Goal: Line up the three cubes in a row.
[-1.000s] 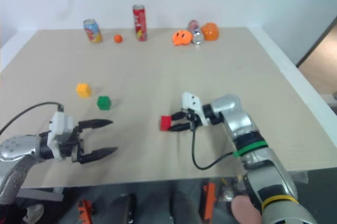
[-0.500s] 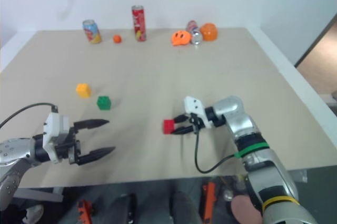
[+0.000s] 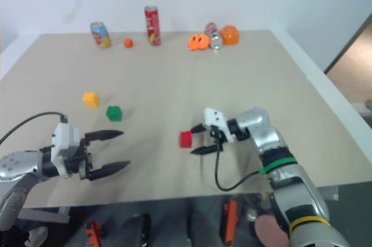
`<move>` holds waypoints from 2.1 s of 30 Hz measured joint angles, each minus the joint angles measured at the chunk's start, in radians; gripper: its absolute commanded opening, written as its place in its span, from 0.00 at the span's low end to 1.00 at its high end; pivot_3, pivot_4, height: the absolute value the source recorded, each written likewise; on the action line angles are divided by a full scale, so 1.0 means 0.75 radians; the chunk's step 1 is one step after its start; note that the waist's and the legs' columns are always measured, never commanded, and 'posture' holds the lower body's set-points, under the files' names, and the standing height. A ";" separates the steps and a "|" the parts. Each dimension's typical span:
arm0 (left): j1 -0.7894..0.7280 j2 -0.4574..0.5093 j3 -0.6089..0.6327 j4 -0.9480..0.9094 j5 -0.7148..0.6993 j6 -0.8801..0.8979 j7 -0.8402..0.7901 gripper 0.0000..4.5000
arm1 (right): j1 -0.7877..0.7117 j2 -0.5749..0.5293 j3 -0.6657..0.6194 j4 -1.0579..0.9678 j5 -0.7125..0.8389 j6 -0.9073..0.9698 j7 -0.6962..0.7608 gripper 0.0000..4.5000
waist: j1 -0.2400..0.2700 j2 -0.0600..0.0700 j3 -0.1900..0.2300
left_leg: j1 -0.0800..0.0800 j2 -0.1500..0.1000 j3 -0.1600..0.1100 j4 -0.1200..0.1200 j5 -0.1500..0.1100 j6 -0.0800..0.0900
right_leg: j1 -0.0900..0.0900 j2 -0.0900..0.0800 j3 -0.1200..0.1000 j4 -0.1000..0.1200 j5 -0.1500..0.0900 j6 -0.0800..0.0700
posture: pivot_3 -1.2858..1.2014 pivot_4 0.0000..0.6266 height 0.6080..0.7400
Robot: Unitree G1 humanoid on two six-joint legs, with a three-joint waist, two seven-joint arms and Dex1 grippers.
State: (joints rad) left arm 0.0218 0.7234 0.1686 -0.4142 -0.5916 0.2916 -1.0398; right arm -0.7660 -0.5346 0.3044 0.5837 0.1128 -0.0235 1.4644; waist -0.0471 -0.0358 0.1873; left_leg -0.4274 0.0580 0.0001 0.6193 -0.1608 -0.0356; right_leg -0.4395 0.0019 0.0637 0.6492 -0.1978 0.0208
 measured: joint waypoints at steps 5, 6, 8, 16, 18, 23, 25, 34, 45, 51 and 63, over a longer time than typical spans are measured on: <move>-0.004 -0.057 0.024 -0.002 -0.069 0.046 0.079 1.00 | -0.024 -0.032 0.004 0.014 -0.011 0.012 0.052 0.94 | 0.000 0.000 0.000 | 0.000 0.000 0.001 0.001 0.000 0.000 | 0.000 0.000 0.001 0.000 0.000 0.000 | 0.52 0.24 1.00; -0.004 -0.068 0.039 -0.002 -0.097 0.059 0.101 1.00 | -0.031 -0.046 0.004 0.022 -0.017 0.002 0.060 0.94 | 0.000 0.000 0.000 | 0.000 0.000 0.001 0.001 0.000 0.000 | 0.000 0.000 0.001 0.000 0.000 0.000 | 0.52 0.24 1.00; -0.002 -0.089 0.094 -0.002 -0.155 0.089 0.154 1.00 | -0.061 -0.083 0.004 0.058 -0.029 -0.016 0.081 0.94 | 0.000 0.000 0.000 | 0.000 0.000 0.001 0.001 0.000 0.000 | 0.000 0.000 0.001 0.000 0.000 0.000 | 0.52 0.24 1.00; 0.113 -0.181 0.167 0.076 -0.040 0.025 0.335 1.00 | -0.325 -0.101 -0.173 0.198 0.030 -0.043 0.015 0.94 | -0.005 0.000 0.000 | 0.002 0.002 0.003 -0.002 0.000 0.000 | -0.001 0.003 0.004 0.001 0.001 -0.001 | 0.52 0.24 1.00; 0.131 -0.205 0.167 0.087 -0.019 0.023 0.362 1.00 | -0.380 -0.059 -0.239 0.198 0.077 0.002 -0.045 0.94 | -0.004 0.000 0.000 | 0.002 0.002 0.003 -0.002 0.000 0.000 | -0.001 0.003 0.005 0.001 0.001 -0.001 | 0.52 0.24 1.00; 0.127 -0.274 0.139 0.169 0.138 -0.008 0.527 1.00 | -0.376 0.099 -0.335 -0.020 0.223 0.229 -0.213 0.94 | 0.000 0.000 0.000 | 0.002 0.003 0.002 -0.002 0.000 0.000 | -0.001 0.005 0.005 0.002 0.001 -0.001 | 0.52 0.24 1.00; 0.098 -0.309 0.121 0.211 0.198 0.003 0.609 1.00 | -0.295 0.131 -0.334 -0.161 0.248 0.301 -0.259 0.94 | 0.010 -0.001 -0.001 | 0.000 0.003 0.001 -0.002 0.000 0.000 | 0.000 0.004 0.005 0.002 0.001 -0.001 | 0.52 0.24 1.00; -0.100 -0.430 -0.009 0.243 0.299 0.181 0.839 1.00 | -0.033 0.170 -0.298 -0.529 0.298 0.502 -0.370 0.94 | 0.012 -0.001 -0.001 | -0.002 0.003 0.002 0.000 0.000 0.000 | -0.001 0.006 0.006 0.002 0.004 0.003 | 0.52 0.24 1.00; -0.396 -0.560 -0.042 0.422 0.372 0.309 1.080 1.00 | -0.005 0.185 -0.293 -0.613 0.332 0.565 -0.419 0.94 | -0.001 -0.001 -0.001 | -0.001 0.003 -0.002 0.000 0.000 0.000 | -0.001 0.011 0.009 0.003 0.007 0.002 | 0.52 0.24 1.00; -0.406 -0.577 -0.030 0.451 0.401 0.315 1.145 1.00 | -0.005 0.186 -0.293 -0.614 0.340 0.575 -0.425 0.94 | 0.000 -0.001 -0.001 | -0.001 0.003 -0.002 -0.001 0.000 0.000 | -0.001 0.011 0.010 0.002 0.010 0.007 | 0.52 0.24 1.00; -0.423 -0.580 -0.047 0.473 0.458 0.314 1.158 1.00 | -0.005 0.185 -0.293 -0.614 0.342 0.574 -0.433 0.94 | 0.000 -0.001 -0.001 | -0.001 0.003 -0.002 0.000 0.000 0.000 | -0.001 0.012 0.010 0.003 0.008 0.003 | 0.52 0.24 1.00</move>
State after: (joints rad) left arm -0.2953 0.2885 0.1337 -0.0594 -0.2478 0.5269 -0.1710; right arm -0.7699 -0.3960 0.0844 0.1234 0.3696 0.4068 1.1394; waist -0.0472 -0.0368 0.1866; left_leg -0.4280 0.0602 -0.0012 0.6193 -0.1608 -0.0355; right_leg -0.4402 0.0106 0.0712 0.6511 -0.1917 0.0233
